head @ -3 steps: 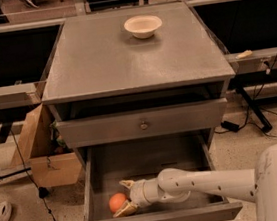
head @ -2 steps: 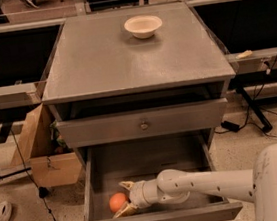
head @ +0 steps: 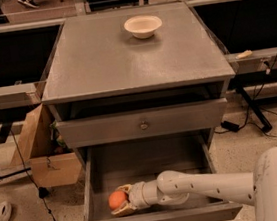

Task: Pick orange from middle drawer and place on counter

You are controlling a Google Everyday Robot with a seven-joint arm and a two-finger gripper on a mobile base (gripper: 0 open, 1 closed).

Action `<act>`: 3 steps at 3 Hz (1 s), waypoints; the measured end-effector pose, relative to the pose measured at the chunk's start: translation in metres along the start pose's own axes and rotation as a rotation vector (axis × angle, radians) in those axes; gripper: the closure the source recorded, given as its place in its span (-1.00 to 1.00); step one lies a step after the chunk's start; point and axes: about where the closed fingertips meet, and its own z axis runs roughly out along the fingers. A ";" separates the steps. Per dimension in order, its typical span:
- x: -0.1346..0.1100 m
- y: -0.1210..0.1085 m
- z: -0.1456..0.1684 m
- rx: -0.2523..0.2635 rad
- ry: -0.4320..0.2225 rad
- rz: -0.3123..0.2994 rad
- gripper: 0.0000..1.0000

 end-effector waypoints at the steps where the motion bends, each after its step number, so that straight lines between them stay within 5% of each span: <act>1: -0.011 -0.003 -0.009 0.009 -0.025 -0.022 0.62; 2: -0.040 -0.005 -0.037 0.012 -0.046 -0.075 1.00; 3: -0.087 -0.002 -0.078 -0.001 -0.031 -0.146 1.00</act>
Offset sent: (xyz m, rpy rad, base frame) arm 0.0123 -0.0295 0.1110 0.0394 -0.1613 0.0515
